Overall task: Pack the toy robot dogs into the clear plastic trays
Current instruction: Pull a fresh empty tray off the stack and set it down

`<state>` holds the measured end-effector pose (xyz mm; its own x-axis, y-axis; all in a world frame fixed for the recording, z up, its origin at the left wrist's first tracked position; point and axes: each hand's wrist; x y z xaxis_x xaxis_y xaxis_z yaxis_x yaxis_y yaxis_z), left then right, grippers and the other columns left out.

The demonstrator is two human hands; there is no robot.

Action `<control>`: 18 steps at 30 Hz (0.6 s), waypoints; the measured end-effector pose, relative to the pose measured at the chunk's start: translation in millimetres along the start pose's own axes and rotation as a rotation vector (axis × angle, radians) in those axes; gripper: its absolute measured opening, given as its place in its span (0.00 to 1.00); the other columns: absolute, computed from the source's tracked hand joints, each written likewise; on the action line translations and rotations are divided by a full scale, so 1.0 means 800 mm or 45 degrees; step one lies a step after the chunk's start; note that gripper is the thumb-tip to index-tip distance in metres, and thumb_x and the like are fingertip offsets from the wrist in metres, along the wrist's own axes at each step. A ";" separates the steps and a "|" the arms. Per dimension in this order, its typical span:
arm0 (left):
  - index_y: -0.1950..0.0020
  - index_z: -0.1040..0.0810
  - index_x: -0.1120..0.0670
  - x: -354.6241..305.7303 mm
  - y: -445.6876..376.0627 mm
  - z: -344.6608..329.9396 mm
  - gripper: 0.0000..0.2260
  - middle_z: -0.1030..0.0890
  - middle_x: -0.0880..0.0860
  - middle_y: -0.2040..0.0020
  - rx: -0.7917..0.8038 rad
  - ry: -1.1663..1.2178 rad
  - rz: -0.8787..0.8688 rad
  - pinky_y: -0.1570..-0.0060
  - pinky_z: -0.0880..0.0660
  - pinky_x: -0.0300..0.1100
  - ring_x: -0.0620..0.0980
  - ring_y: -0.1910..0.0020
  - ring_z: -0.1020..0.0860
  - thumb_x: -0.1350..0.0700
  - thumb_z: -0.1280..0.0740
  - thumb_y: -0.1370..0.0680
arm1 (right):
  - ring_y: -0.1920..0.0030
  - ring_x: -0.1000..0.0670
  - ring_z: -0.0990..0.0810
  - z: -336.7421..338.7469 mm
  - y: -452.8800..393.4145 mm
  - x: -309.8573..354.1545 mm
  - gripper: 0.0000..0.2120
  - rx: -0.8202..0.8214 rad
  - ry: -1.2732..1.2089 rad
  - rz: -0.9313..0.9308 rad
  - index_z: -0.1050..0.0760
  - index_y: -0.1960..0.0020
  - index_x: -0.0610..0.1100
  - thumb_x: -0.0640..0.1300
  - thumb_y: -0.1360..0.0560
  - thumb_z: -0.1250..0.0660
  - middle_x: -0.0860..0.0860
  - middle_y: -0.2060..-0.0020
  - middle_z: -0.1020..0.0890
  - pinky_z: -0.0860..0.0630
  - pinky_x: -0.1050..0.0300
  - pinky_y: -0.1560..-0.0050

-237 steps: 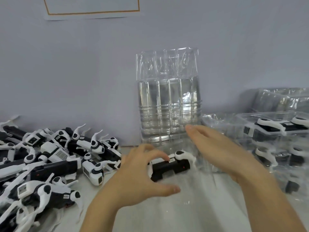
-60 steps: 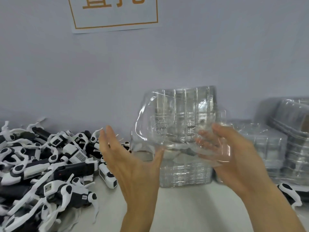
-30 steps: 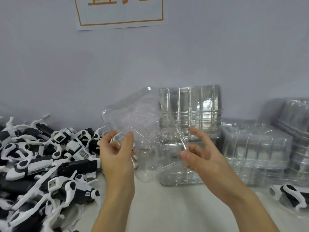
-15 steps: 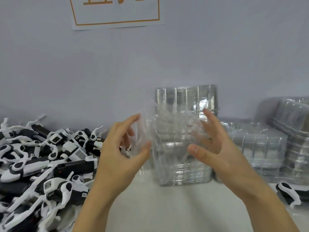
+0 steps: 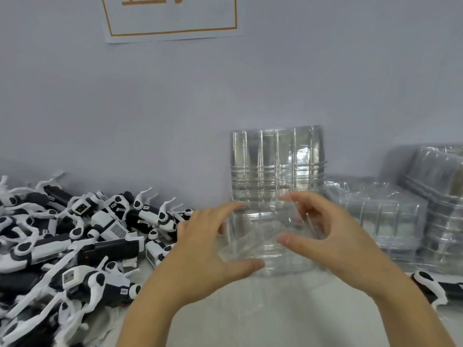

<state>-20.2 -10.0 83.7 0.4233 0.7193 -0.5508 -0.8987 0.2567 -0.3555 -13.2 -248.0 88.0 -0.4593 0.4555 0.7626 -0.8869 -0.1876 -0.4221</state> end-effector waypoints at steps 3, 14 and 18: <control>0.36 0.35 0.26 0.007 0.004 0.005 0.40 0.27 0.36 0.46 0.069 0.213 0.121 0.49 0.32 0.28 0.32 0.44 0.29 0.26 0.28 0.47 | 0.45 0.54 0.20 0.006 -0.001 -0.006 0.37 -0.120 -0.180 -0.034 0.26 0.40 0.67 0.71 0.47 0.22 0.54 0.47 0.20 0.23 0.54 0.40; 0.39 0.20 0.37 0.039 0.002 0.000 0.36 0.18 0.50 0.40 0.078 0.926 0.239 0.31 0.31 0.49 0.48 0.37 0.21 0.27 0.23 0.45 | 0.43 0.44 0.19 0.001 -0.001 -0.010 0.32 -0.137 -0.518 -0.090 0.24 0.39 0.61 0.61 0.43 0.22 0.41 0.43 0.21 0.20 0.57 0.46; 0.40 0.18 0.45 0.042 -0.003 -0.007 0.28 0.17 0.52 0.50 -0.159 1.351 0.086 0.35 0.29 0.49 0.53 0.46 0.20 0.47 0.19 0.39 | 0.44 0.47 0.18 0.000 0.000 -0.006 0.32 -0.205 -0.589 -0.182 0.23 0.40 0.58 0.64 0.42 0.25 0.39 0.43 0.21 0.23 0.70 0.53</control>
<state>-3.3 9.8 61.9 0.3106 -0.2148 -0.9260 -0.9314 0.1259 -0.3416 -11.0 -250.2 84.6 -0.3399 0.0269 0.9401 -0.9404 0.0018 -0.3401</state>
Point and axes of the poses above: each hand's wrist, its own y-axis away from the middle knuckle, its own z-axis out of the back of the hand, x = y × z
